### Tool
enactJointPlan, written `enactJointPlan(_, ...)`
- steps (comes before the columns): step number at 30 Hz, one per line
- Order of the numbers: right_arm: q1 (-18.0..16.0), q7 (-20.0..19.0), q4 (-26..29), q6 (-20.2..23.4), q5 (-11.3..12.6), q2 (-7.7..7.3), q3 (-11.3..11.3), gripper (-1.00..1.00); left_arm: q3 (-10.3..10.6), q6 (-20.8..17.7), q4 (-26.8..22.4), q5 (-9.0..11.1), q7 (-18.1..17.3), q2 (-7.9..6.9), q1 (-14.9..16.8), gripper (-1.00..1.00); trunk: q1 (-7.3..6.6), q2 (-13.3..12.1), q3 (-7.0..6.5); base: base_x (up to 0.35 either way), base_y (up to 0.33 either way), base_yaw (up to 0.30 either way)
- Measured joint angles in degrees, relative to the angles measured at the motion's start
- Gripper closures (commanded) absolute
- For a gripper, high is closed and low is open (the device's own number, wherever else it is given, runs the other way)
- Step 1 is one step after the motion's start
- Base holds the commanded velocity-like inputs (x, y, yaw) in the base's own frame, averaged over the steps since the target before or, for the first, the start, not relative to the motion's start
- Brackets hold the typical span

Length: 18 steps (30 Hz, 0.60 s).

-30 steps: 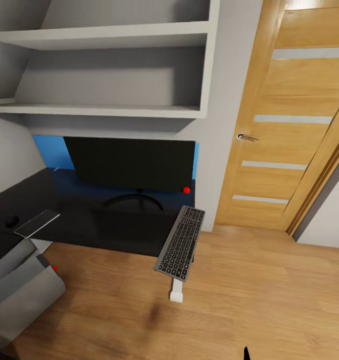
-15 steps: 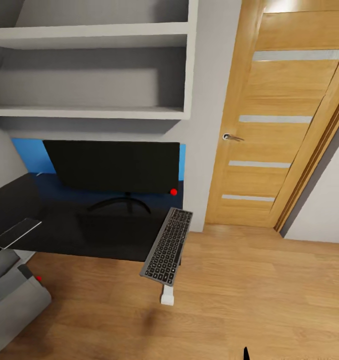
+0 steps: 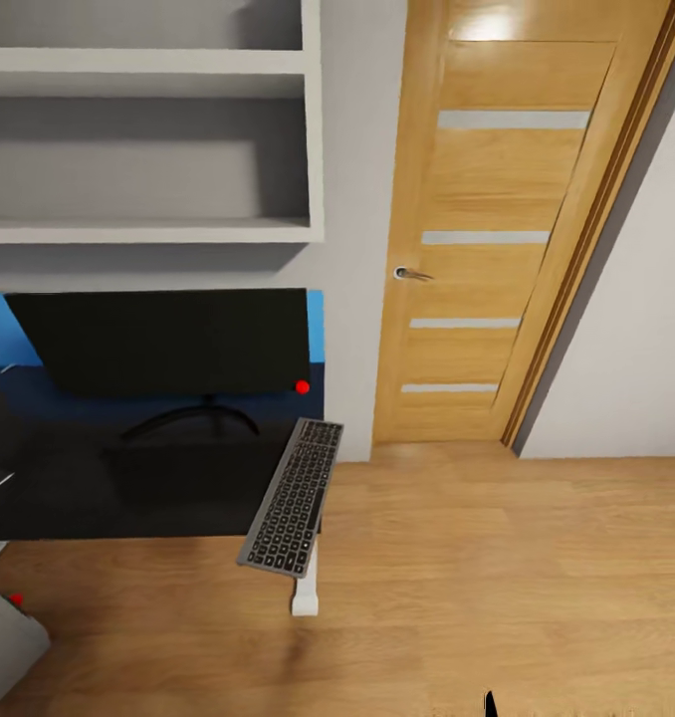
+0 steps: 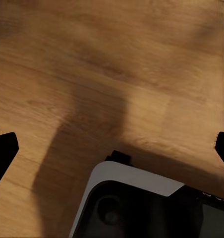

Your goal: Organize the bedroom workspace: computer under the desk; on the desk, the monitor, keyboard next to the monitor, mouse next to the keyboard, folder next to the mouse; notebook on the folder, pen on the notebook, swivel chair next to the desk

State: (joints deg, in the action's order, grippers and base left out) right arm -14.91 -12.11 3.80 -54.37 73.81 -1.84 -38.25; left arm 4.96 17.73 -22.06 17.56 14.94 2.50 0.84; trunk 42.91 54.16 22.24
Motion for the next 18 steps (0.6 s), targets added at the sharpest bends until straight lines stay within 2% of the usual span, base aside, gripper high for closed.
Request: enactJointPlan(18, 0.0, 0.0, 0.0, 0.1, 0.0, -0.15, 0.2, -1.00, 0.0, 0.0, 0.0, -0.1, 0.0, 0.08, 0.0, -1.00, 0.00, 0.0, -0.45, 0.000, 0.000, -0.284)
